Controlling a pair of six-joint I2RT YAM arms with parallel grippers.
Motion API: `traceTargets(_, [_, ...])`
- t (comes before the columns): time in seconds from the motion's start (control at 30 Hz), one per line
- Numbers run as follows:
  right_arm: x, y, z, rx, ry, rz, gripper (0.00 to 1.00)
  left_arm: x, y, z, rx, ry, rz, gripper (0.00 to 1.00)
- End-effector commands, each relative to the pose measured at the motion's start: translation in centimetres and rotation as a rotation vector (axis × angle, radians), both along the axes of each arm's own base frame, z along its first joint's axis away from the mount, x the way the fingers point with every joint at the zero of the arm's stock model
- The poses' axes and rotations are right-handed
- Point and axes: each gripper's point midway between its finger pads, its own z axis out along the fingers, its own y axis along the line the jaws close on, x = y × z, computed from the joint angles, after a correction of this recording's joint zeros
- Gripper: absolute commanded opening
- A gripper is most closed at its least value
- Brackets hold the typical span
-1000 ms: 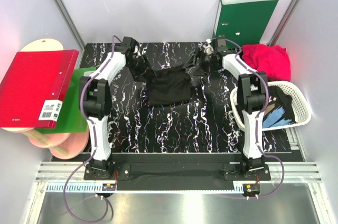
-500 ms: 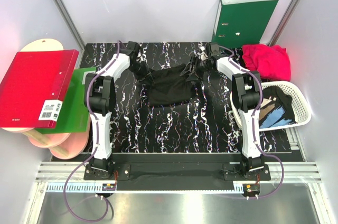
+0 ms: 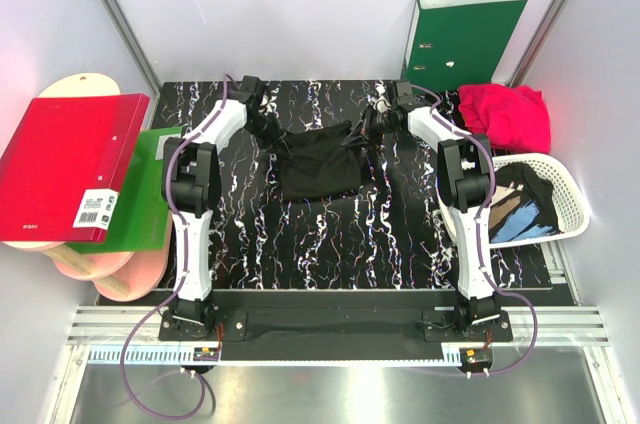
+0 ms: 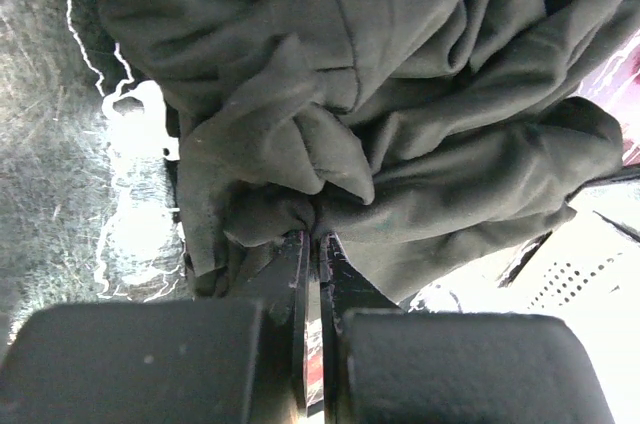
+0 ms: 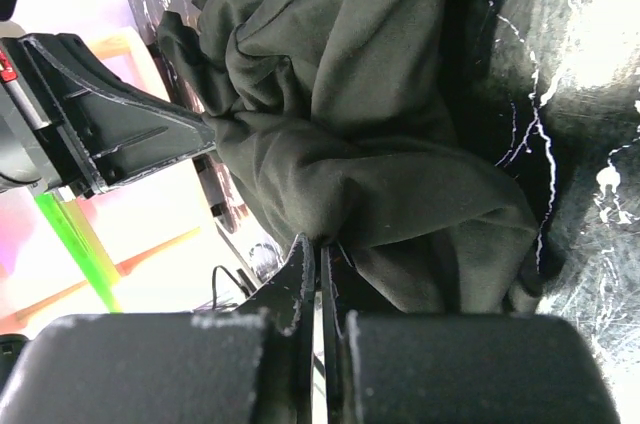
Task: Fold and stack the t-shirts
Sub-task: Smooth out wrinkles on the folded tshirt
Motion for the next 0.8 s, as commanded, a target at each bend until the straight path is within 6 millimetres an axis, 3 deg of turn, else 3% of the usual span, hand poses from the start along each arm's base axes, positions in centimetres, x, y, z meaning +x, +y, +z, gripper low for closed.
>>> traceTargets(0.0, [0.3, 1.1, 5.8, 0.058, -0.135, 0.036, 0.00, 0.7, 0.5, 5.1, -0.022, -0.127, 0.012, 0.00])
traceTargets(0.2, [0.5, 1.4, 9.0, 0.097, -0.220, 0.057, 0.00, 1.9, 0.9, 8.4, -0.032, -0.206, 0.047, 0.00])
traceTargets(0.33, [0.8, 1.8, 10.8, 0.137, -0.270, 0.068, 0.00, 2.3, 1.2, 9.1, -0.041, -0.219, 0.062, 0.00])
traceTargets(0.53, [2.3, 2.2, 10.8, 0.155, -0.285, 0.052, 0.00, 3.4, 2.3, 8.8, -0.032, -0.229, 0.104, 0.00])
traceTargets(0.57, [2.8, 2.2, 10.0, 0.153, -0.273, 0.046, 0.00, 3.8, 2.3, 8.5, -0.034, -0.229, 0.109, 0.00])
traceTargets(0.6, [3.3, 2.4, 10.6, 0.168, -0.292, 0.051, 0.00, 4.1, 2.5, 8.5, -0.045, -0.228, 0.121, 0.00])
traceTargets(0.63, [3.7, 2.6, 9.7, 0.169, -0.273, 0.048, 0.00, 4.3, 2.3, 8.4, -0.062, -0.223, 0.121, 0.00])
traceTargets(0.7, [4.8, 2.9, 10.2, 0.174, -0.288, 0.030, 0.00, 5.0, 2.5, 8.0, -0.072, -0.224, 0.135, 0.00])
traceTargets(0.77, [5.8, 3.0, 9.0, 0.170, -0.275, 0.014, 0.00, 5.9, 3.0, 7.5, -0.078, -0.228, 0.153, 0.00])
